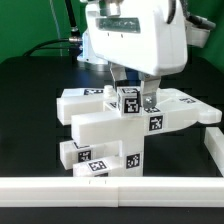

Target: Assemble chair

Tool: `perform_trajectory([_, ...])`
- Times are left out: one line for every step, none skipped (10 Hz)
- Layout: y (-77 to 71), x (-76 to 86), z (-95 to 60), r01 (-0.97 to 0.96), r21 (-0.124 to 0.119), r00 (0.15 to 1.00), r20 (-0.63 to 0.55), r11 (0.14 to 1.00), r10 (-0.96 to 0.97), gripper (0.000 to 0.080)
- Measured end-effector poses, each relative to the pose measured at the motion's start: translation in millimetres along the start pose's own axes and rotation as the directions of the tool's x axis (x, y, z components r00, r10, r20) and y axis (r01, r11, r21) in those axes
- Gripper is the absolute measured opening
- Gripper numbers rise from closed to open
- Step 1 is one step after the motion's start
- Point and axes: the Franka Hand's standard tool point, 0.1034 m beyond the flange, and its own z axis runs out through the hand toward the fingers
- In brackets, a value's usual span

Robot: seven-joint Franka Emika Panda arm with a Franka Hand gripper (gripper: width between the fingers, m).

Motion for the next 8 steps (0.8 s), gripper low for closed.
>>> perform_trajectory([0.2, 0.1, 0.1, 0.097, 0.000, 0.995, 0.000, 0.995, -0.097, 0.0648])
perform_trajectory([0.3, 0.2, 0.1, 0.182, 0.000, 0.983, 0.000, 0.983, -0.182, 0.0649])
perform_trajectory([0.8, 0.2, 0.1, 0.262, -0.005, 0.965, 0.001, 0.965, -0.262, 0.0649])
perform_trajectory([2.6, -0.1, -1.2, 0.400, -0.050, 0.916, 0.014, 0.915, -0.400, 0.0649])
perform_trajectory([0.3, 2.0, -2.2, 0.516, -0.066, 0.856, 0.010, 0.854, -0.516, 0.0649])
perform_trajectory([-0.6, 1.6, -2.3, 0.600, -0.083, 0.799, 0.015, 0.795, -0.601, 0.0649])
perform_trajectory([-1.3, 2.1, -2.1, 0.730, -0.095, 0.682, 0.026, 0.677, -0.731, 0.0649])
perform_trajectory([-0.9, 2.1, -1.4, 0.768, -0.094, 0.639, 0.033, 0.634, -0.769, 0.0649])
